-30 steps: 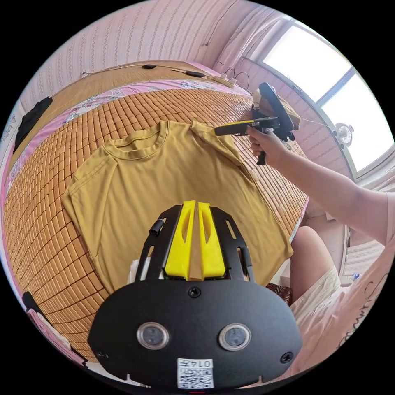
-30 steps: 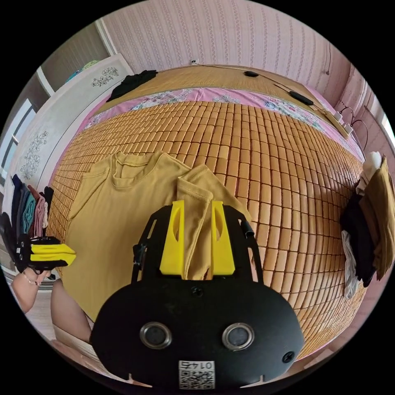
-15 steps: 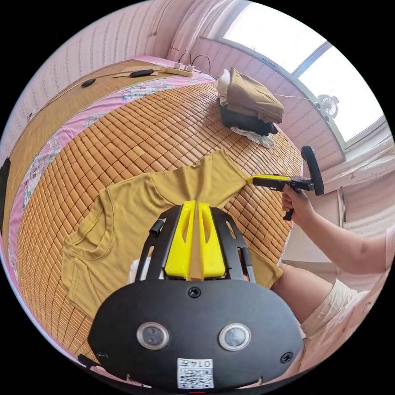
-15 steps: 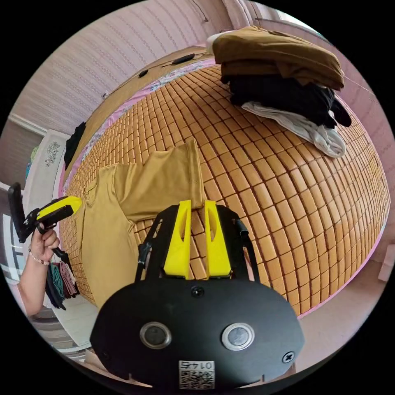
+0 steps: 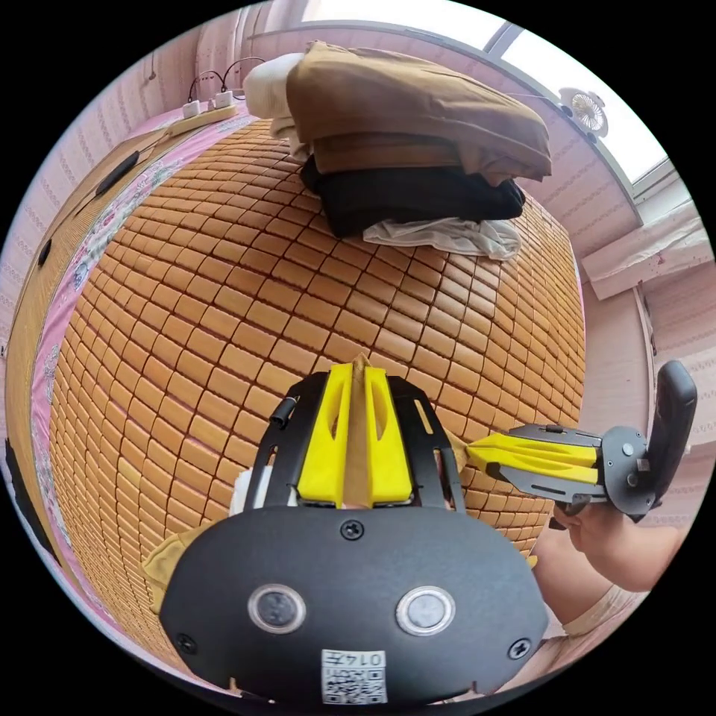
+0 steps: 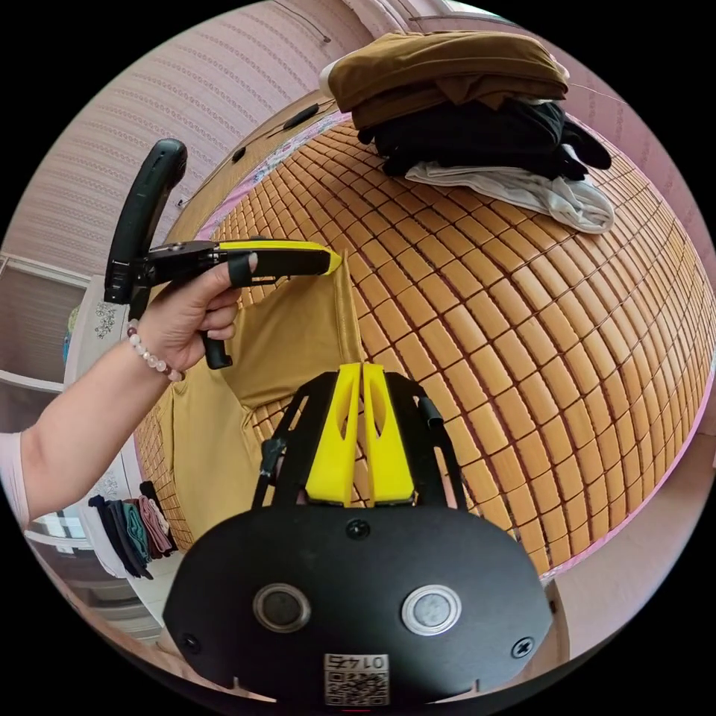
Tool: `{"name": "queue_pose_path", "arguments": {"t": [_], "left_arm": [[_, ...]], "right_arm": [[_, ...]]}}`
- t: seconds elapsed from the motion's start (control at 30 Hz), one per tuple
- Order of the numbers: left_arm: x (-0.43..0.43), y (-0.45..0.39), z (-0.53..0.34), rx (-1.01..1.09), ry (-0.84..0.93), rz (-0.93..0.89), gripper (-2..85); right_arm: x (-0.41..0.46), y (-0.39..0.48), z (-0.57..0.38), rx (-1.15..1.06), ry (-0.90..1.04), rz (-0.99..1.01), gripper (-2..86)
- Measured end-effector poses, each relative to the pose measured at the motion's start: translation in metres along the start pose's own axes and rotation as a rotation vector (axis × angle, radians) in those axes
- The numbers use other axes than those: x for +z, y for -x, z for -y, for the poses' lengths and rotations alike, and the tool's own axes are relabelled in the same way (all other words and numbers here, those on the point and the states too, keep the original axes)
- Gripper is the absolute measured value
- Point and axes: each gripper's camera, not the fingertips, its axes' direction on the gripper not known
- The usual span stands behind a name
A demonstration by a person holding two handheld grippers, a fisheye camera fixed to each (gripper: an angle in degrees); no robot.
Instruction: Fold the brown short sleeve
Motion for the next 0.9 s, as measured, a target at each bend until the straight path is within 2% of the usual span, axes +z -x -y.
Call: {"name": "queue_pose_path", "arguments": {"t": [0.17,0.23,0.33,0.47,0.6,0.7,0.9], "left_arm": [[-0.001,-0.007,-0.004,0.022,-0.046,0.007,0.7],[-0.005,-0.002,-0.008,-0.005,-0.051,-0.027,1.4],[-0.037,0.014,-0.034,-0.086,-0.149,-0.044,2.2],[-0.099,0.049,-0.123,-0.279,-0.289,-0.029,2.4],[-0.140,0.077,-0.253,-0.562,-0.283,0.145,1.7],[-0.156,0.087,-0.345,-0.783,-0.234,0.269,1.5],[-0.175,0.092,-0.486,-1.129,-0.252,0.297,3.2]], "right_arm": [[-0.005,0.016,0.002,-0.033,0.022,-0.054,0.3],[-0.003,0.021,0.002,-0.034,0.029,-0.060,0.3],[-0.007,0.030,0.005,-0.039,0.031,-0.065,0.4],[-0.021,0.046,0.006,-0.054,0.004,-0.111,0.7],[-0.034,0.079,0.009,-0.122,-0.008,-0.154,1.0],[-0.029,0.133,0.019,-0.274,0.013,-0.116,1.2],[0.022,0.304,0.033,-0.686,0.100,0.069,2.2]]}}
